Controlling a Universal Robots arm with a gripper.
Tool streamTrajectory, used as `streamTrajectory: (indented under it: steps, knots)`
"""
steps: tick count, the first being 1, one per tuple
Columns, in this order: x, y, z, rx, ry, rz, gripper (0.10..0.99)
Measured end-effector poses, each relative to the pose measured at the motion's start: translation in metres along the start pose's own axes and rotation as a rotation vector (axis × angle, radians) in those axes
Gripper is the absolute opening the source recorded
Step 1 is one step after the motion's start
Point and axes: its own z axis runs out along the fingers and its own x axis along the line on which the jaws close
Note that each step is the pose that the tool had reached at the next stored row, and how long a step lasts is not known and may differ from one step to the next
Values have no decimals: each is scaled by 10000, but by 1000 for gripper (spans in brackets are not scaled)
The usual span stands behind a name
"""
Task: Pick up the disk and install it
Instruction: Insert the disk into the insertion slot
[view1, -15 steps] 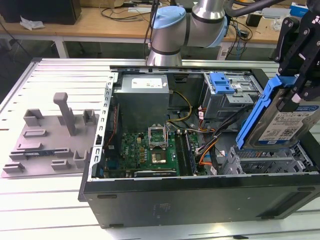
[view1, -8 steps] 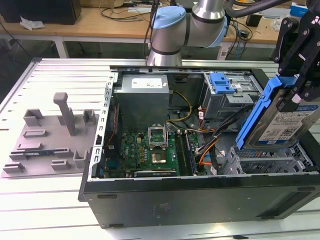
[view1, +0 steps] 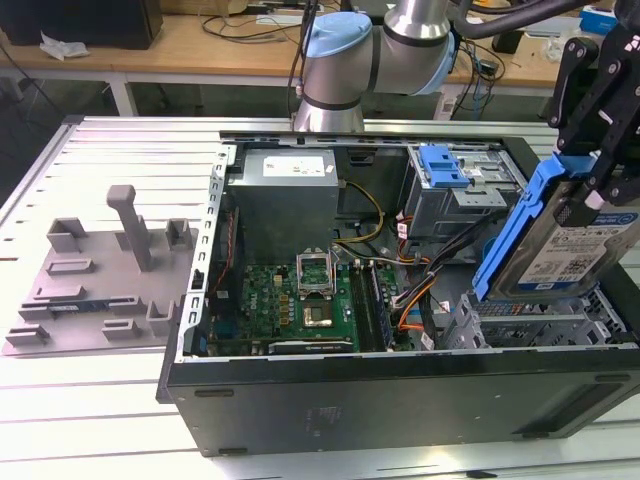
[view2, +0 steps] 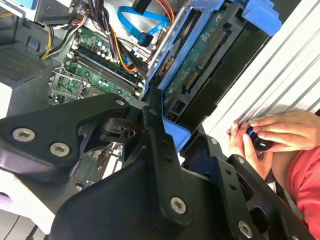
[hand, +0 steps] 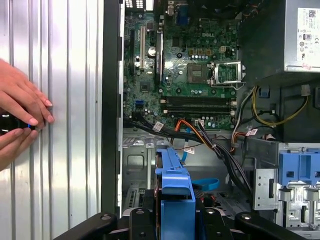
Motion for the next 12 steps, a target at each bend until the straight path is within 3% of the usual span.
streamTrajectory:
  steps: [12]
  knots:
    - [13,-1,54,1,-1,23,369]
